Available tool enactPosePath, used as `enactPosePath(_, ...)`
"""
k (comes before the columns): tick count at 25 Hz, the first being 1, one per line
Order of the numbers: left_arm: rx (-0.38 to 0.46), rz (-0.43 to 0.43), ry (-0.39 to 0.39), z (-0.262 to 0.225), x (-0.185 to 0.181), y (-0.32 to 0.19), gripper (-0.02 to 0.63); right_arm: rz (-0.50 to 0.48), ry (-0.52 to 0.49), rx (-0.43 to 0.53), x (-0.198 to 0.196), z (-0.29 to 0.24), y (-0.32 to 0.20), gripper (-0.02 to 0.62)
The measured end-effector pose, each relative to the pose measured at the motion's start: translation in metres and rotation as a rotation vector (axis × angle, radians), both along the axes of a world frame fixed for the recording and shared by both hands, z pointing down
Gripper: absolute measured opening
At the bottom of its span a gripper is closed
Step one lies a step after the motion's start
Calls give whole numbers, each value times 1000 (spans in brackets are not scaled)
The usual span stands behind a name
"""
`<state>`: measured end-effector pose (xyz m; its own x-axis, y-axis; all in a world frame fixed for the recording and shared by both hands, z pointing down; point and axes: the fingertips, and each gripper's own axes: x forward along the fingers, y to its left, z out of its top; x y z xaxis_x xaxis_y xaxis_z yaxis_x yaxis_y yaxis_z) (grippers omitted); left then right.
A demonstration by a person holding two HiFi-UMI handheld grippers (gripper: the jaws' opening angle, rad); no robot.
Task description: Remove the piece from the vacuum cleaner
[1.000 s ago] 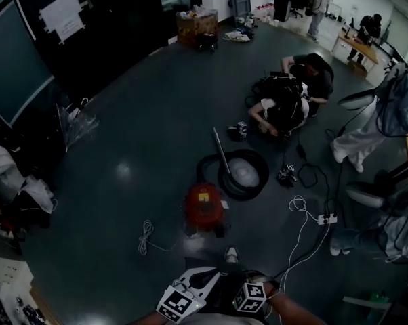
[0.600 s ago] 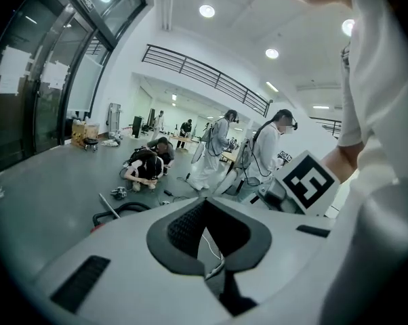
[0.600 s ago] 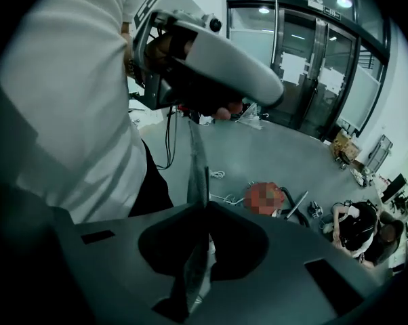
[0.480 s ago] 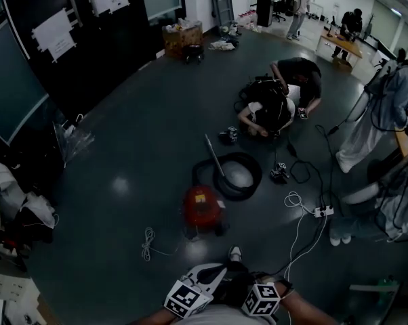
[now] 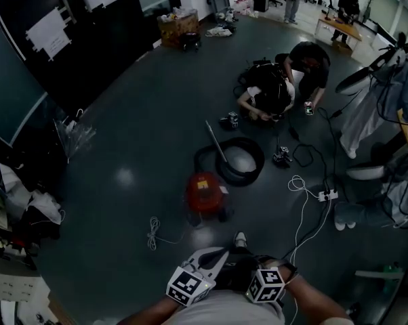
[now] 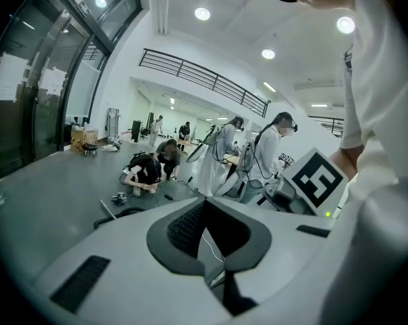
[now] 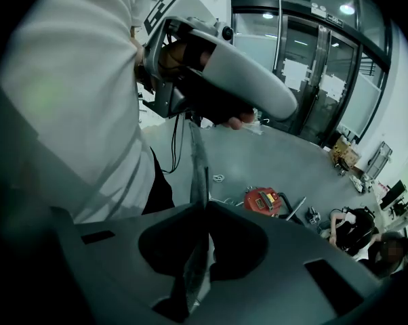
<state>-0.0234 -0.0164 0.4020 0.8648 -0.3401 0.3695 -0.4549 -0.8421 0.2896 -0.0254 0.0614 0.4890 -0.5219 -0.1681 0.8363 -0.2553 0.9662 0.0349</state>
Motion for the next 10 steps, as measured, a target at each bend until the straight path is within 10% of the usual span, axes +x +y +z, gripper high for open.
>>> enactPosePath(10,2,4,-21,13,9,0,6,-15,0,1,12,8,-2,38)
